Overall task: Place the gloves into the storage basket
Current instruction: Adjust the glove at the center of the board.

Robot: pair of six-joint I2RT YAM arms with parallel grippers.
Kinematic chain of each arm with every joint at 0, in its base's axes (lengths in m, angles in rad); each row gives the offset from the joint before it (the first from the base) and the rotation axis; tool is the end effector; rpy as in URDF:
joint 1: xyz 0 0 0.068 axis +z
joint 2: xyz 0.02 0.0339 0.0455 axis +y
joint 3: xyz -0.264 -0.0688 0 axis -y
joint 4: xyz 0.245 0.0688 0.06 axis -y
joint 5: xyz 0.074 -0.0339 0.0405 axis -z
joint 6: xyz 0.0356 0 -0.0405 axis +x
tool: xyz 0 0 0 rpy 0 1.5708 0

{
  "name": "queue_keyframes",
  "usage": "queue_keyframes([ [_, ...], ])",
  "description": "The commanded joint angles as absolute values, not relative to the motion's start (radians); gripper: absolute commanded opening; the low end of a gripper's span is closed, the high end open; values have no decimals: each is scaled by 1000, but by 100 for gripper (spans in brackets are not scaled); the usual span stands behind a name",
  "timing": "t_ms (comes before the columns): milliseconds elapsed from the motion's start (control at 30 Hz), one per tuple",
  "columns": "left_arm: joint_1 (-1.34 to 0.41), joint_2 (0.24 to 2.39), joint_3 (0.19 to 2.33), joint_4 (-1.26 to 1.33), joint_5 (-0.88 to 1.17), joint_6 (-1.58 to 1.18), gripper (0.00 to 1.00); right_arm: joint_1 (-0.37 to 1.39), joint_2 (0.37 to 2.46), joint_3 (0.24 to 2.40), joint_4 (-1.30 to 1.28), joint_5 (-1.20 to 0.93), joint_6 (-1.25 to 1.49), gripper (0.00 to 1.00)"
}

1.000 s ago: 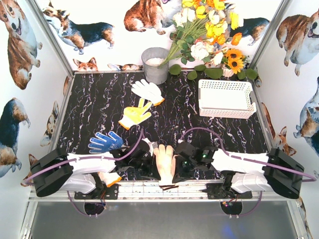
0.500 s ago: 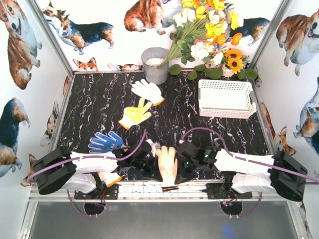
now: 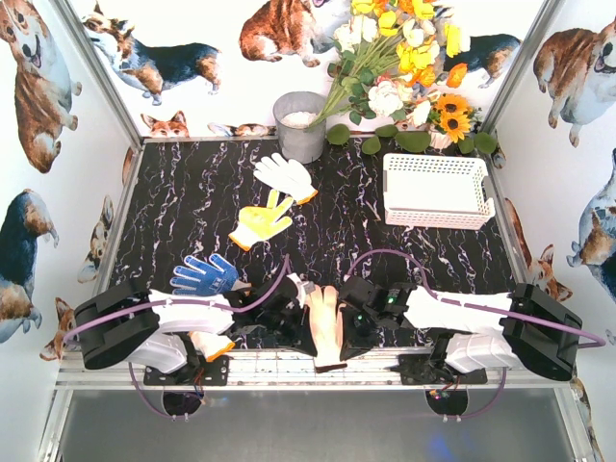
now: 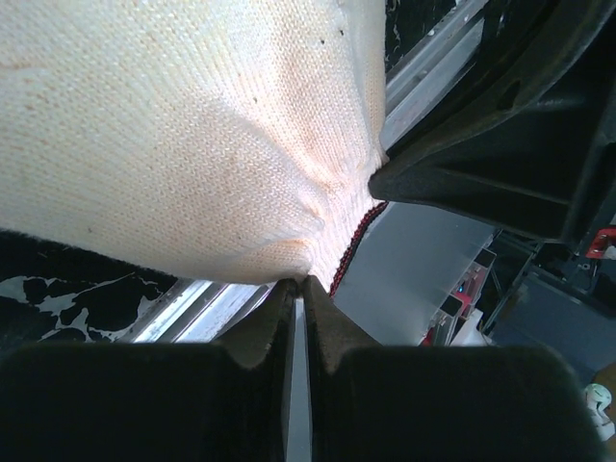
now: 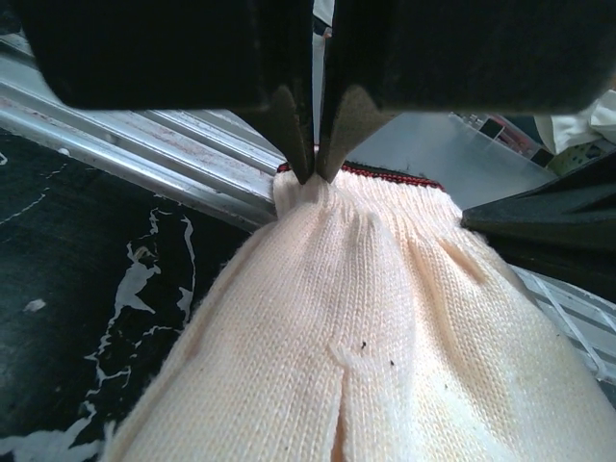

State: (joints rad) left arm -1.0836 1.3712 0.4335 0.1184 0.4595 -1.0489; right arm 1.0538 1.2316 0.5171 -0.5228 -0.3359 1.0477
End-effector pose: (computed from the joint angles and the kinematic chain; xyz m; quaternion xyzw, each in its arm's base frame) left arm 0.0953 -0.2135 0.1329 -0.0993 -0.9042 0.4152 0.0127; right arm 0.0846 0.1725 0.1456 0.0307 -0.9722 -0.2239 0.0617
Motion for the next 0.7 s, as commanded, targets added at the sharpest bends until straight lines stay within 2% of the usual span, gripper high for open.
queue_keyframes([
  [0,-1099,1402,431,164,470,-1059,0,1061,1230,568,-541,-318,1026,0],
  [133,-1107,1415,423,148,436,-1070,5,1060,1231,588,-572,-291,1006,3],
  [233,-1108,1384,421,120,401,-1072,14,1061,1224,615,-615,-270,984,14],
  [333,-1108,1327,437,46,360,-1055,30,1060,1204,650,-664,-245,961,26],
  [467,-1105,1240,478,-112,300,-1005,45,1058,1162,688,-722,-189,959,42],
  [567,-1100,1190,514,-249,220,-983,51,1055,1137,702,-742,-160,964,52],
  [667,-1099,1134,559,-324,129,-947,54,1050,1125,687,-719,-152,984,54],
])
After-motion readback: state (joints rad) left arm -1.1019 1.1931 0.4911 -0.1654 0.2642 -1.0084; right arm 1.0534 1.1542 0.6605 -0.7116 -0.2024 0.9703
